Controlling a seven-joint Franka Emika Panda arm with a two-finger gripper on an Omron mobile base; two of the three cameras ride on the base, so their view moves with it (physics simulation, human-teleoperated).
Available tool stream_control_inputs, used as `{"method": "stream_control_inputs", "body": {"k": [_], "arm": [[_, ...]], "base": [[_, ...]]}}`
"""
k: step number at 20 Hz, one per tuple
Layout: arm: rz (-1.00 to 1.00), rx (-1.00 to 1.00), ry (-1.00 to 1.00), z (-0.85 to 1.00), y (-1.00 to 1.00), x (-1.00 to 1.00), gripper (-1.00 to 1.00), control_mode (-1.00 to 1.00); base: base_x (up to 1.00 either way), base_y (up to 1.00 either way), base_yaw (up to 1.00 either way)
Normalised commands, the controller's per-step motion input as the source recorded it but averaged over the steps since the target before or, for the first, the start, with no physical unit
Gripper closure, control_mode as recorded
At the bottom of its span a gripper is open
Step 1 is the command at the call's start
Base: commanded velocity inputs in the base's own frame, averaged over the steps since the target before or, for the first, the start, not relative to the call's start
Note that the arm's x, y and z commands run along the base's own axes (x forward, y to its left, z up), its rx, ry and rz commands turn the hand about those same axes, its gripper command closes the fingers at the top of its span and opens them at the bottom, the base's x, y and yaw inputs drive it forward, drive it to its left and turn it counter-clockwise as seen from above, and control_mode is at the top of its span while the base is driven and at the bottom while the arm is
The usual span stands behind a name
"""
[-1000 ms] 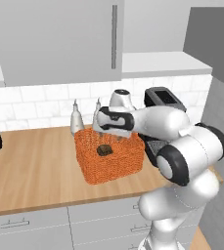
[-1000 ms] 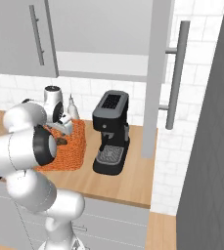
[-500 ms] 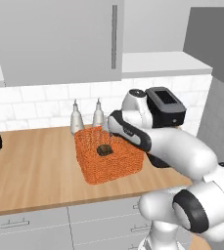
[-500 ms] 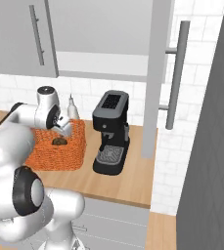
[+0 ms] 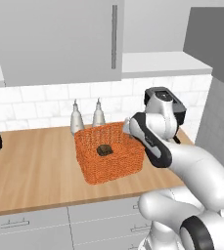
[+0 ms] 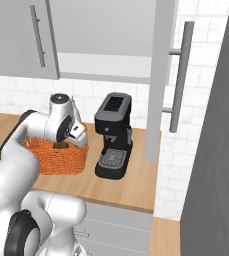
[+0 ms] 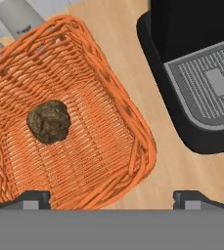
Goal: Open the cabinet, pick up the bread from the cabinet and place it in the basket. Then move the basket to the dining counter.
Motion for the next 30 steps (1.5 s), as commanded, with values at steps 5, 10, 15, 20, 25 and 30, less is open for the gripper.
{"method": "stream_control_inputs", "body": {"k": [5, 10, 15, 20, 25, 30], "arm": [[0.0, -0.06, 0.0, -0.11, -0.21, 0.01, -1.0, -1.0], [0.0, -0.07, 0.02, -0.26, -0.1, 0.01, -1.0, -1.0], [0.0, -0.04, 0.02, -0.35, 0.0, 0.2, -1.0, -1.0], [0.0, 0.0, 0.0, -0.29, 0.0, 0.34, -1.0, -1.0], [0.0, 0.0, 0.0, -0.31, 0.0, 0.06, -1.0, -1.0], [0.0, 0.0, 0.0, -0.41, 0.16, 0.0, 1.0, -1.0]], "base": [[0.0, 0.0, 0.0], [0.0, 0.0, 0.0], [0.0, 0.0, 0.0], [0.0, 0.0, 0.0], [0.0, 0.0, 0.0], [0.0, 0.0, 0.0]]}}
